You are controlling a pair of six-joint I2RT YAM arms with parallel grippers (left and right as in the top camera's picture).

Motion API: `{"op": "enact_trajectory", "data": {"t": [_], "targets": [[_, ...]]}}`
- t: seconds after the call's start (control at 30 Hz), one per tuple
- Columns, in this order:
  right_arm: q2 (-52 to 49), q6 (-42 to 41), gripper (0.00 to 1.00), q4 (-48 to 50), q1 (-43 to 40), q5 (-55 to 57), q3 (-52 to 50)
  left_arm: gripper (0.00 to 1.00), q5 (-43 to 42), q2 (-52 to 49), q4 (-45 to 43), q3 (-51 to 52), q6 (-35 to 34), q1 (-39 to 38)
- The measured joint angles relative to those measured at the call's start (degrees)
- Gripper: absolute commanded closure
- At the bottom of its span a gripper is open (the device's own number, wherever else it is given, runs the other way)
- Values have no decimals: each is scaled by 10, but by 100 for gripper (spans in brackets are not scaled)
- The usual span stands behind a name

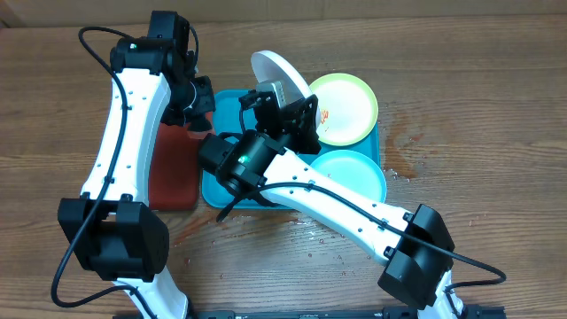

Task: Clean dirty plates on tray and stack at the side
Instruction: 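Lift the white plate by its rim with the right gripper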

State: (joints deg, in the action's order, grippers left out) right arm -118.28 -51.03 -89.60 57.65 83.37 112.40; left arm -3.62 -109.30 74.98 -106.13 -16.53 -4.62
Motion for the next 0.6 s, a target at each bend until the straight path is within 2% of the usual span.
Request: {"op": "enact_trajectory", "data": {"t": [0.4, 0.6], "targets": [[0, -28, 96, 0, 0, 4, 0, 96, 0, 0, 1, 0, 0, -4], [0, -34, 96, 2, -16, -108, 0, 96, 0, 0, 0, 0, 0, -14]]}}
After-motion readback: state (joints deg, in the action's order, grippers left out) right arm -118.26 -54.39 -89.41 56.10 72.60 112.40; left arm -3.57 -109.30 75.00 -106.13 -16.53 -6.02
